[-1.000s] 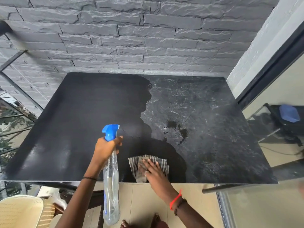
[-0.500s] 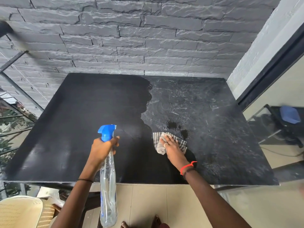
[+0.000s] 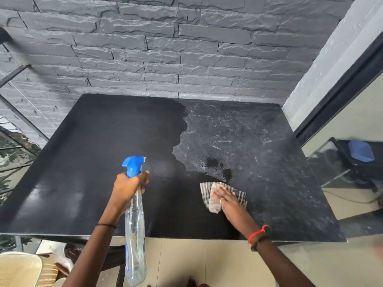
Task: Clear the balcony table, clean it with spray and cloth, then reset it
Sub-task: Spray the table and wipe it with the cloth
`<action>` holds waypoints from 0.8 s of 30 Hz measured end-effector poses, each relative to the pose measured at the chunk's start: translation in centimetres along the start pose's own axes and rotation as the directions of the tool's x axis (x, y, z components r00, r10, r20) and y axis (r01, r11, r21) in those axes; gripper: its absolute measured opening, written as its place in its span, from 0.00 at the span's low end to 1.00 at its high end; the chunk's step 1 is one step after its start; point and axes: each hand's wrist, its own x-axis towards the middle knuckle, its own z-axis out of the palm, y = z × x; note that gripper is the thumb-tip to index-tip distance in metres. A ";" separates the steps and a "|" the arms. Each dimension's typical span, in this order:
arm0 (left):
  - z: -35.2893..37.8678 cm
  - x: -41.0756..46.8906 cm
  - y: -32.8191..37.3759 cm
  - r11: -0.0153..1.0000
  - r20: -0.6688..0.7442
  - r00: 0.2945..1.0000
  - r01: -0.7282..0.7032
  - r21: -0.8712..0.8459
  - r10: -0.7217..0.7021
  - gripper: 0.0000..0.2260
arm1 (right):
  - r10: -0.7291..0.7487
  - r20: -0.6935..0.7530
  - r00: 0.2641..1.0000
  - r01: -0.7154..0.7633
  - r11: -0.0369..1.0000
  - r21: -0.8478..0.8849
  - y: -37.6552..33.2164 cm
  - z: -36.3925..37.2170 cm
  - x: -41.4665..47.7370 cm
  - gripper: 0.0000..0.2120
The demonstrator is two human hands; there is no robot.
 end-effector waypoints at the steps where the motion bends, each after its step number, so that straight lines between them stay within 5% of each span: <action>1: 0.0 0.1 0.0 1.000 -0.003 1.000 0.000 -0.007 0.000 0.06 | 0.027 -0.003 1.000 -0.027 0.999 0.019 0.6 -0.7 1.3 0.30; 10: 0.0 1.4 0.3 1.000 -0.042 0.999 0.028 -0.010 -0.029 0.07 | 0.007 -0.006 1.000 -0.007 0.998 -0.068 -2.2 -0.5 11.2 0.31; 15: 0.7 2.6 1.4 0.999 -0.049 0.998 0.037 0.012 -0.037 0.08 | -0.140 0.018 0.990 0.141 0.988 -0.059 -7.4 2.3 8.7 0.26; 19: 1.2 3.8 2.3 0.999 -0.042 0.998 0.039 0.005 -0.039 0.08 | -0.239 0.107 0.965 0.248 0.965 -0.083 -8.1 2.7 3.3 0.32; 24: 1.1 5.7 3.6 1.000 -0.034 0.999 0.026 0.016 -0.026 0.08 | -0.083 0.040 0.996 0.085 0.995 -0.046 -1.1 0.1 2.1 0.29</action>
